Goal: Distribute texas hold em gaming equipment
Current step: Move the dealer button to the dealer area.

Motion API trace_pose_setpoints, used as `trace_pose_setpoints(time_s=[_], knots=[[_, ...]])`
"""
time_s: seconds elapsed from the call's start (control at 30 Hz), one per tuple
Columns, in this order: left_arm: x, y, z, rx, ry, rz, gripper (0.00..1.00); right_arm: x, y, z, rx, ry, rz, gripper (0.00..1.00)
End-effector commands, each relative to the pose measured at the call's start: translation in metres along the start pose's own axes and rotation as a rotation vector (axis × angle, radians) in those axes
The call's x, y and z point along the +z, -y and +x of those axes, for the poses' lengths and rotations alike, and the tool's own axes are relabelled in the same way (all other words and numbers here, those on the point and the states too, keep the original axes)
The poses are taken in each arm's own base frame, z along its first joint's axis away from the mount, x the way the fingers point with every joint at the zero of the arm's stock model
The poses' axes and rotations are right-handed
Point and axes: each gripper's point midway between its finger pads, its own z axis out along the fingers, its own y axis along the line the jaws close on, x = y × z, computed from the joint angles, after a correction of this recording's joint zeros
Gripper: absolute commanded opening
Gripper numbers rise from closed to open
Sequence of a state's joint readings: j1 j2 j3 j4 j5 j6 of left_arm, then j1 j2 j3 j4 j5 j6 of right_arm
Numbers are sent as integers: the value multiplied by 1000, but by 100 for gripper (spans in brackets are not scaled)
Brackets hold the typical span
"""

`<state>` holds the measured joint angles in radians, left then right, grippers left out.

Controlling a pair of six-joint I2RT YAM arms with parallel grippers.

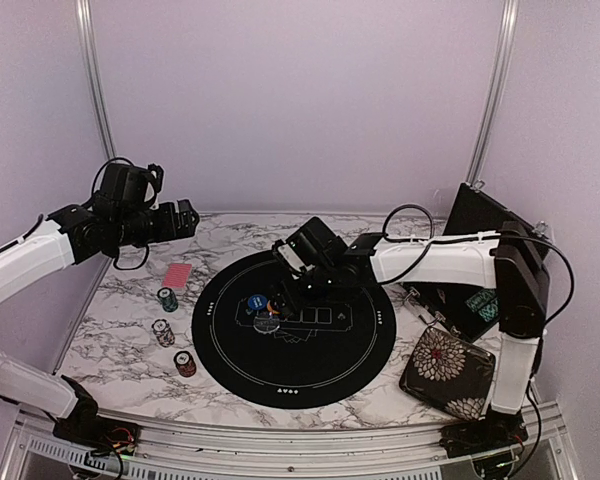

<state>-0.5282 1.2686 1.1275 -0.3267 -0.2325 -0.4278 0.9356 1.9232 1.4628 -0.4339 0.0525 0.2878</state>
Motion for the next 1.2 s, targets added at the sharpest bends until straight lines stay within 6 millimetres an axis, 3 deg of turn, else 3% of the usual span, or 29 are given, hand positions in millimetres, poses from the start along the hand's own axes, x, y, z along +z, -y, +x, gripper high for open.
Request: trace_pose_setpoints(time_s=[0.0,0.17,0.37,0.77,1.0,1.17], knots=[[-5,-5,2,-10,-9,9,99,16,-34,13,-10,-78,-53,84],[-8,-8,0,-13,-2,8,99,38,-38,27,25,-155,-25,80],[-9,-12,1,-16,-2,5,99,53,-45,28,32,-174,-9,79],[-9,-18,0,-24,-5,7,99,76,-33,37,25,-216,110,74],[-8,-21,2,-30,-8,8,99,92,-38,40,10,-231,114,66],[-9,-23,1,-36,-3,13,99,96,-44,33,-9,-220,124,56]])
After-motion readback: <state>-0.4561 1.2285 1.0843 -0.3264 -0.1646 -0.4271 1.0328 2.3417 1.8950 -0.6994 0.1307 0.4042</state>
